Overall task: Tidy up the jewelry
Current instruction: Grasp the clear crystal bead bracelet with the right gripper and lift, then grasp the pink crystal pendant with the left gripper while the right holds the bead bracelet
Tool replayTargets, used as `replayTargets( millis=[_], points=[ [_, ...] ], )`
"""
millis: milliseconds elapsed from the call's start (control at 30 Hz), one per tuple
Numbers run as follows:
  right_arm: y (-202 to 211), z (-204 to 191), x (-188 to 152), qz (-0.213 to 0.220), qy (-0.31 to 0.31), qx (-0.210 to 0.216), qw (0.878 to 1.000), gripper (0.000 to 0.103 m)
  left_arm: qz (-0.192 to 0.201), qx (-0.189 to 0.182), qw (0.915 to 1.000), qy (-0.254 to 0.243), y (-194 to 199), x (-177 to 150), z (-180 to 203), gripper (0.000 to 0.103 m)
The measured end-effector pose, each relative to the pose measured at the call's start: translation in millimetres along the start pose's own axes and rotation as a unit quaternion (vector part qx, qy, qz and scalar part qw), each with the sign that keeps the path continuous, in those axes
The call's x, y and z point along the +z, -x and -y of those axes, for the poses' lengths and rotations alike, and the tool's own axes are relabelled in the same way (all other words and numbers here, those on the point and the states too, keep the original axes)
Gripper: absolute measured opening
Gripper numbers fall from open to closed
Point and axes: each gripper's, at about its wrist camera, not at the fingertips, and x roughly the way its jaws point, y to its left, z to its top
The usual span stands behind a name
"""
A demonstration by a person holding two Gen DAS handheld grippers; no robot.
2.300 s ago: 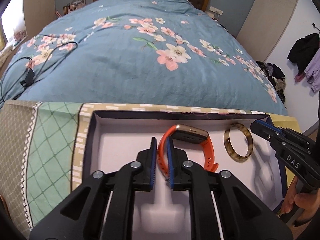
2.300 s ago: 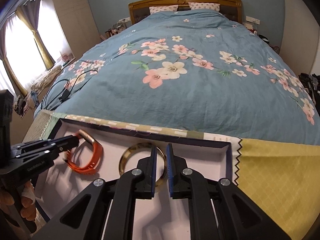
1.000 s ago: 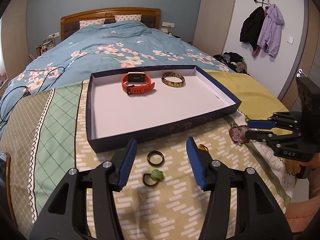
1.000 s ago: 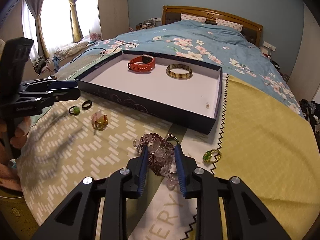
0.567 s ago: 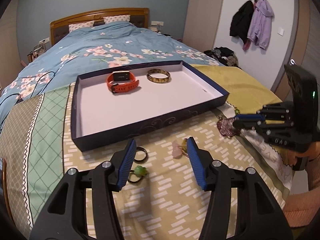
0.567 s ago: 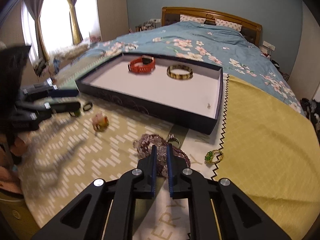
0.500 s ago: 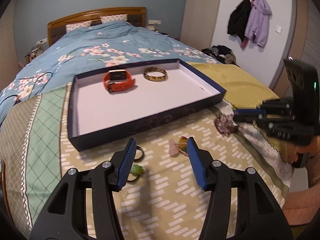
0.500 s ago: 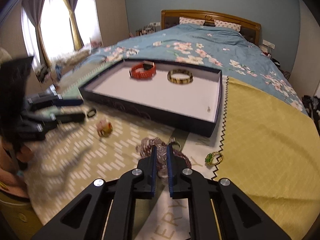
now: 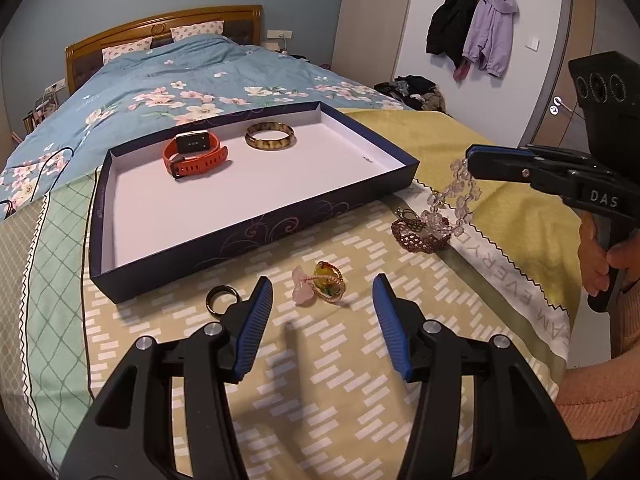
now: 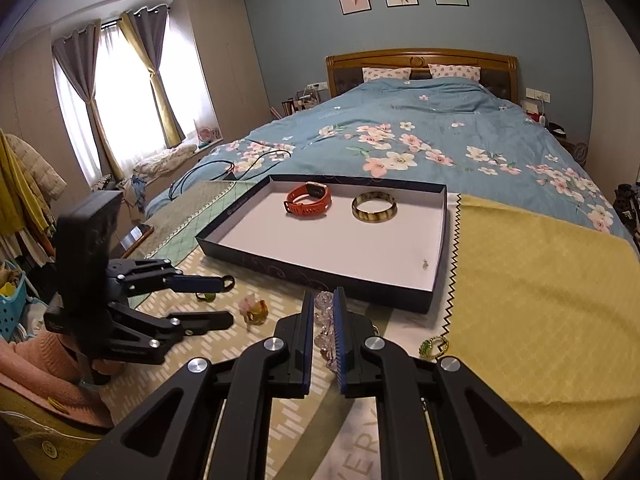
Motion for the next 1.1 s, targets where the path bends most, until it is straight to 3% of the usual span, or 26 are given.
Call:
replayTargets(
  millis=[200, 333, 500, 1100],
  points=[
    [-6, 2, -2, -0.002, -0.013, 0.008, 1.000, 0.008, -0.026, 0.001, 0.9997, 0.005, -17, 4, -1, 0.051],
    [-8, 1, -4, -0.004, -0.015, 0.012, 1.000, 0.008, -0.052, -0.010, 0.9983, 0.023, -30, 6, -8, 0.043],
    [-11, 1, -4, -0.005, -0.017, 0.016, 1.000, 0.008, -0.052, -0.005, 0.9982, 0.028, -33, 7, -12, 0.030],
    [-8, -7, 14, 0.019, -0.011, 0.033, 0.999, 0.008, -0.008, -0.002, 0.9993, 0.037, 0, 10, -14, 0.026]
  ],
)
